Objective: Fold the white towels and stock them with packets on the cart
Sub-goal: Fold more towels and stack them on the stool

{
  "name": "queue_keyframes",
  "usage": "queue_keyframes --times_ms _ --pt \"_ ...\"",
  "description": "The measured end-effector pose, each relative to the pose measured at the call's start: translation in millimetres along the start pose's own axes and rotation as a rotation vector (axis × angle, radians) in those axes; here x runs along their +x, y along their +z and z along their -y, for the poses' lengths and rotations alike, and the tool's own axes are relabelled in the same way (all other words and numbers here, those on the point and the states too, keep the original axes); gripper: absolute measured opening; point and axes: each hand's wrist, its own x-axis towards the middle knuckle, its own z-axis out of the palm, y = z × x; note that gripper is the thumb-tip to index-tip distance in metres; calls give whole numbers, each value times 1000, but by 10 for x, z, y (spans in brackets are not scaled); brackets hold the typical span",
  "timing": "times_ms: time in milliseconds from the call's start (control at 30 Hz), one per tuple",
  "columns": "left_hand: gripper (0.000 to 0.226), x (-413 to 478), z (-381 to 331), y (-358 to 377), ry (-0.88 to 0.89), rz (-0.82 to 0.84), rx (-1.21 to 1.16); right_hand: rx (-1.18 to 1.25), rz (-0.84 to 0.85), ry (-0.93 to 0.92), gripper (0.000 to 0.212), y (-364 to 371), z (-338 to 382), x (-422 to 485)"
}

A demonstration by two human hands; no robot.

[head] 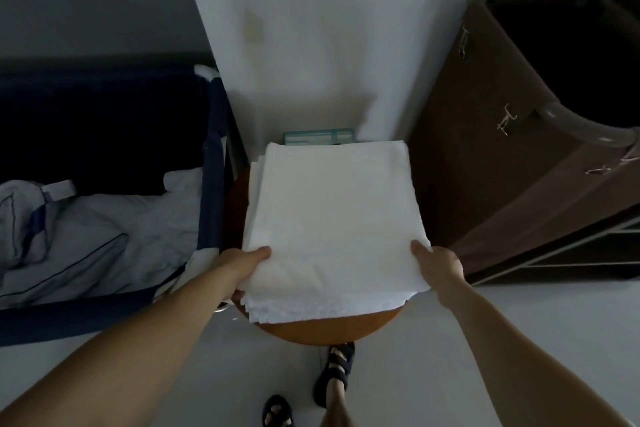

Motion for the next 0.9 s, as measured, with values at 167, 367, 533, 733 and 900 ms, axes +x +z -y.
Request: queue_keyframes --times_ms 167,367,533,733,900 --pt "64 20 -18 71 91 -46 -2 67 16 -16 50 45 -111 65" --pt "68 86 13 58 8 78 -188 256 155 112 73 8 29 263" --pt "81 64 -153 8 -58 160 -232 305 275 103 78 4 179 347" --pt "56 -193 -919 -333 89 182 -308 323 111 -214 28 -300 954 149" --pt "26 -638 -1897 -771 340 137 -522 456 58 -474 23 -780 1983 -47"
